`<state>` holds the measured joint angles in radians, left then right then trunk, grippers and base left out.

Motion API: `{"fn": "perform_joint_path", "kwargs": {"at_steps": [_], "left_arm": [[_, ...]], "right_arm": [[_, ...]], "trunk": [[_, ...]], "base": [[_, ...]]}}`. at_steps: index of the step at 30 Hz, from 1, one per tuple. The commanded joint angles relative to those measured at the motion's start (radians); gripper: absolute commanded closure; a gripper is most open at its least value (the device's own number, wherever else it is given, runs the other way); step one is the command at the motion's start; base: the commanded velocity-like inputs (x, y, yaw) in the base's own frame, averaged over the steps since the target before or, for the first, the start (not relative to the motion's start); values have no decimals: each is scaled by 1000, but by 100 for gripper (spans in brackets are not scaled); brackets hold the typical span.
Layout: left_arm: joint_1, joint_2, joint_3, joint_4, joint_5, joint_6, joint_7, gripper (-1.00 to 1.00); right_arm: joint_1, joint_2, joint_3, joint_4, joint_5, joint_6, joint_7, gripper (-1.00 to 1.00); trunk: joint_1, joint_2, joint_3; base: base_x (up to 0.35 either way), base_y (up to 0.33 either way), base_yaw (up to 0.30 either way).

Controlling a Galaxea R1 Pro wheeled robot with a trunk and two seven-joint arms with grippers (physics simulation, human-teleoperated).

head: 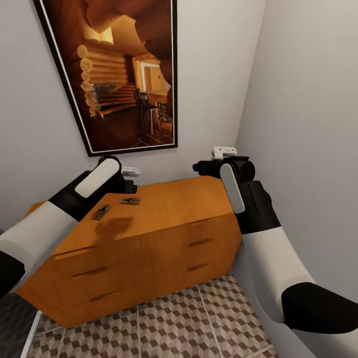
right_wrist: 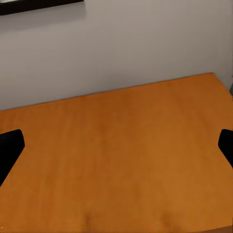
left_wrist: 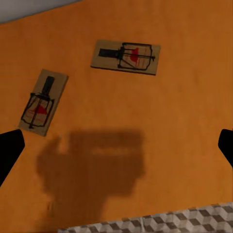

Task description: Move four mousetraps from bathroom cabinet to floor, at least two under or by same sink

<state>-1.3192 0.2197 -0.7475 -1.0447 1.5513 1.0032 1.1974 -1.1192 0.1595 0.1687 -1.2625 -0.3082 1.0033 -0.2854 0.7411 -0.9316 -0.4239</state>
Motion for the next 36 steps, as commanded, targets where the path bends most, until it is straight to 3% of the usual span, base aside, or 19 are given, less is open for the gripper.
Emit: {"fn": "perform_joint_path", "kwargs": {"at_steps": [1, 24, 36], "left_arm": [[0, 0, -1, 0, 0, 0, 0, -100], [0, 1, -4, 57, 0, 0, -1, -100], [0, 0, -6, 67, -1, 0, -1, -100]], "right_arm": [[0, 0, 0, 0, 0, 0, 0, -100], [19, 0, 1, 0, 0, -1, 1, -100], [21, 0, 2, 0, 1, -2, 2, -100]], "trunk": [[0, 0, 0], [0, 0, 0], [0, 0, 0]], "base": [[0, 272, 0], [14, 275, 0], [29, 69, 0]]}}
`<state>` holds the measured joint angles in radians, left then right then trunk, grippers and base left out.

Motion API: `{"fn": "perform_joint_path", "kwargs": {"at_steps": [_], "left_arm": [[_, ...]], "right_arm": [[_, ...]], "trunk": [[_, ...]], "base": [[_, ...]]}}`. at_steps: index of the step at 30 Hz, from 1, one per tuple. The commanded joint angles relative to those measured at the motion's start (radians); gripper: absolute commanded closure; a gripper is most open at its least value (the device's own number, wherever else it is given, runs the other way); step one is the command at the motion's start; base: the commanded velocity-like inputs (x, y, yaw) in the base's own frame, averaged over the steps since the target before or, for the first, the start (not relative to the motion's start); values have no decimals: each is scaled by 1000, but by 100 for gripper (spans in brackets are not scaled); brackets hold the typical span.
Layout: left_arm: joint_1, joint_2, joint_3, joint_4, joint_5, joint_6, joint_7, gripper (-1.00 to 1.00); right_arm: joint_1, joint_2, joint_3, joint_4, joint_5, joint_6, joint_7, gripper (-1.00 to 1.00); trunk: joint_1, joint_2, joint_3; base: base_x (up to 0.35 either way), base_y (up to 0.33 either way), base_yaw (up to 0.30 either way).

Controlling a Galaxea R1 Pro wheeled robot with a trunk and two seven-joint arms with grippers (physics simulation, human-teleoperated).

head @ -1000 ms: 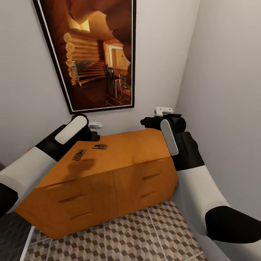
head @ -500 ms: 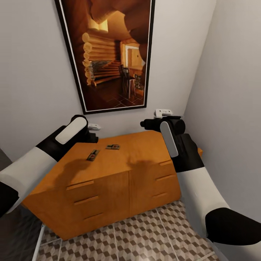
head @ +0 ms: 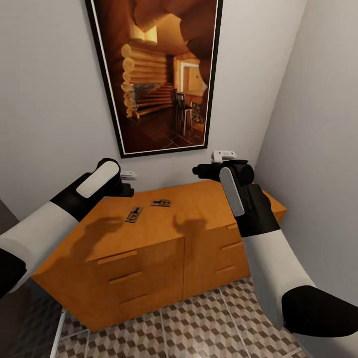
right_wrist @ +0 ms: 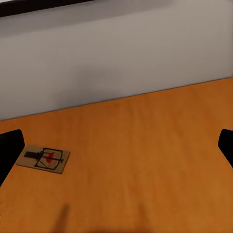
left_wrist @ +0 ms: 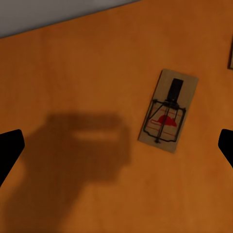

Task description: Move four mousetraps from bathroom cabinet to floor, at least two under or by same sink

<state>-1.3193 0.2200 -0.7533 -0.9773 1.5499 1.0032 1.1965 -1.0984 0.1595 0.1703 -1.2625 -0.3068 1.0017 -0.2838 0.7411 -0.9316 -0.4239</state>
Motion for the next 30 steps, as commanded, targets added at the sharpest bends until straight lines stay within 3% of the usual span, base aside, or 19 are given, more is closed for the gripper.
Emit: {"fn": "perform_joint_path", "kwargs": {"at_steps": [1, 11, 19, 25, 30], "left_arm": [[0, 0, -1, 0, 0, 0, 0, -100], [0, -1, -20, 1, 1, 0, 0, -100], [0, -6, -107, 0, 2, -1, -12, -100], [0, -7, -153, 0, 2, -1, -76, -100], [0, -3, -194, 3, 0, -2, -177, -100]], "right_arm": [[0, 0, 0, 0, 0, 0, 0, -100], [6, 0, 0, 0, 0, 0, 0, -100], [13, 0, 0, 0, 0, -1, 0, -100], [14, 0, 0, 0, 0, -1, 0, -100], [15, 0, 0, 0, 0, -2, 0, -100]], "trunk": [[0, 0, 0], [0, 0, 0], [0, 0, 0], [0, 0, 0], [0, 0, 0]], "base": [[4, 10, 0], [2, 4, 0], [58, -16, 0], [194, -146, 0], [152, -137, 0]]}}
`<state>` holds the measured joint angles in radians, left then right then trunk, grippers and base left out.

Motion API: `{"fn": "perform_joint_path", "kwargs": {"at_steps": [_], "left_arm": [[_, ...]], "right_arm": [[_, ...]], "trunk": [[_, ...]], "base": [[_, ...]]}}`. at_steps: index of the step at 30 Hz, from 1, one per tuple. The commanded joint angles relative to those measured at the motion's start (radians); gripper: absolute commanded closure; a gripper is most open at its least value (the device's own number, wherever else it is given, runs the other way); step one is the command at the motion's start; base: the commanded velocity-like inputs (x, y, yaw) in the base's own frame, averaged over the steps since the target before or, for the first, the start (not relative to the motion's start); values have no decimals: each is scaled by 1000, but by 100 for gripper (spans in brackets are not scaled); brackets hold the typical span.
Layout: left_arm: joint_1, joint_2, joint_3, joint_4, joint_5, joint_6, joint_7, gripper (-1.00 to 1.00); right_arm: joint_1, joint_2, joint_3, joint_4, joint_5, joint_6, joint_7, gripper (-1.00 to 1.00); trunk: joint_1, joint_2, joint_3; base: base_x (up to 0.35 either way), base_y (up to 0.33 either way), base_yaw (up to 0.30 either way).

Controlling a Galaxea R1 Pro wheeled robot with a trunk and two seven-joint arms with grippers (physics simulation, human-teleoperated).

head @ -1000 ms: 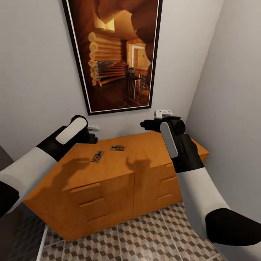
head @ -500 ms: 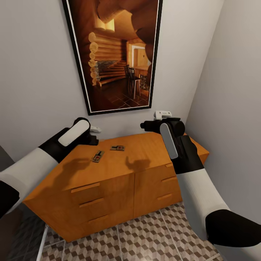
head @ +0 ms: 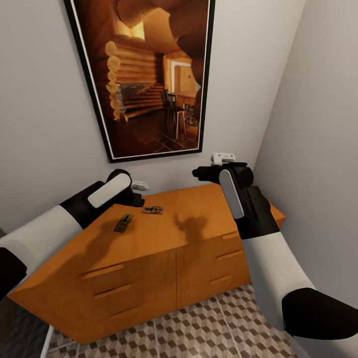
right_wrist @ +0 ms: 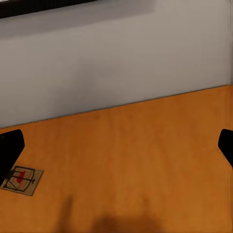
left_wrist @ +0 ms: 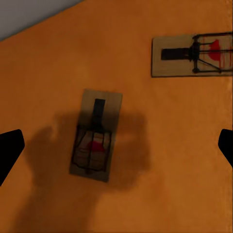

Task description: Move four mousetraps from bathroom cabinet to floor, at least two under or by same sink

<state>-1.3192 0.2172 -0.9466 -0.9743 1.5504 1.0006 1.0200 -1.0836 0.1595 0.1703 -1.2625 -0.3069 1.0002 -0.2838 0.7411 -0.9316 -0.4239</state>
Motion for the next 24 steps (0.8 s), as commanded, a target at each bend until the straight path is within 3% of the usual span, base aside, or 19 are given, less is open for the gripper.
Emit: {"fn": "perform_joint_path", "kwargs": {"at_steps": [1, 12, 24], "left_arm": [[0, 0, -9, 2, -1, 0, -16, -100], [0, 1, -107, 34, -2, -2, -119, -100], [0, 3, -132, 45, -5, -5, -208, -100]], "right_arm": [[0, 0, 0, 0, 0, 0, 0, -100], [1, 0, 0, 1, 0, -2, 0, -100], [10, 0, 1, 2, 0, -3, 1, -100]], "trunk": [[0, 0, 0], [0, 0, 0], [0, 0, 0]], "base": [[75, -68, 0], [25, -23, 0], [2, -2, 0]]}}
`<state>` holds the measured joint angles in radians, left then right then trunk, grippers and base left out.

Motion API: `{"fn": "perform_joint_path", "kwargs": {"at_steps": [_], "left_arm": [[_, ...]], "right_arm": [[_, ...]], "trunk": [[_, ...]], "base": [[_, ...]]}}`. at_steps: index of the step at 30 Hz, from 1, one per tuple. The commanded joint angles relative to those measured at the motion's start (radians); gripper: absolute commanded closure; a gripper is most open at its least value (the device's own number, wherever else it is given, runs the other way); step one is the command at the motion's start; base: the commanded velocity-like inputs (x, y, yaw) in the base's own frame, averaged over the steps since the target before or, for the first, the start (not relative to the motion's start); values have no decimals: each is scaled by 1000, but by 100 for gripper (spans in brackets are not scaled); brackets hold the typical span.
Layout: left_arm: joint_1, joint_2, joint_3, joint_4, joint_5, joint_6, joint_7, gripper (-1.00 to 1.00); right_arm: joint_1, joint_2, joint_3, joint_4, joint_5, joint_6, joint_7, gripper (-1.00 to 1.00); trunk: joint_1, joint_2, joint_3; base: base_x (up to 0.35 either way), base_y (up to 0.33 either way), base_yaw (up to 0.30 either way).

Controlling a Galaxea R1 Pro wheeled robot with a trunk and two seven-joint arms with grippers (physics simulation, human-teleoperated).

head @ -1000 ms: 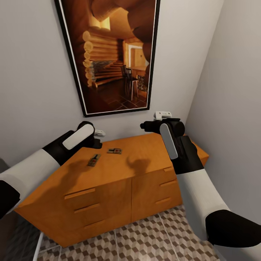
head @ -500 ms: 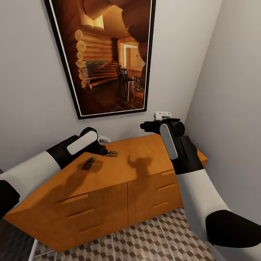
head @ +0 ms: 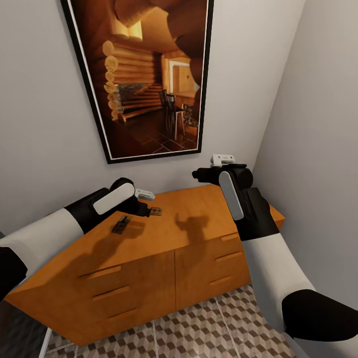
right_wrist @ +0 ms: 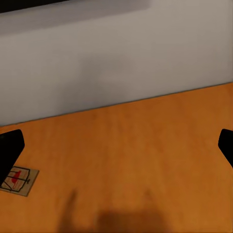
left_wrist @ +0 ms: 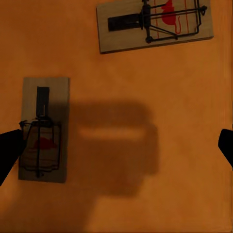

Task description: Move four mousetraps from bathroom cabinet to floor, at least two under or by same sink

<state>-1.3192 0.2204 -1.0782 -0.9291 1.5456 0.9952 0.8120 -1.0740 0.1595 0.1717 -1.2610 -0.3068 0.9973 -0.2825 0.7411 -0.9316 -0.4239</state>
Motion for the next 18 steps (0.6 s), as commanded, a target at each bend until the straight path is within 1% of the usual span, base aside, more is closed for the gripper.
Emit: {"fn": "perform_joint_path", "kwargs": {"at_steps": [1, 6, 11, 14, 18], "left_arm": [[0, 0, 0, 0, 0, 0, -4, -100], [0, 0, -1, 4, -3, -1, -13, -100], [0, 0, -1, 16, -18, -1, -17, -100], [0, 1, 0, 23, -25, -2, -18, -100], [0, 1, 0, 36, -30, -7, -26, -100]], "right_arm": [[1, 0, 0, 0, 0, 0, 0, -100], [4, 0, 0, 0, 0, 0, 0, -100], [4, 0, 0, 0, 0, 0, 0, -100], [5, 0, 0, 0, 0, 0, -1, -100], [5, 0, 0, 0, 0, 0, -1, -100]], "trunk": [[0, 0, 0], [0, 0, 0], [0, 0, 0], [0, 0, 0], [0, 0, 0]], "base": [[0, 0, 0], [0, 0, 0], [-13, 5, 0], [-93, 59, 0], [-167, 114, 0]]}}
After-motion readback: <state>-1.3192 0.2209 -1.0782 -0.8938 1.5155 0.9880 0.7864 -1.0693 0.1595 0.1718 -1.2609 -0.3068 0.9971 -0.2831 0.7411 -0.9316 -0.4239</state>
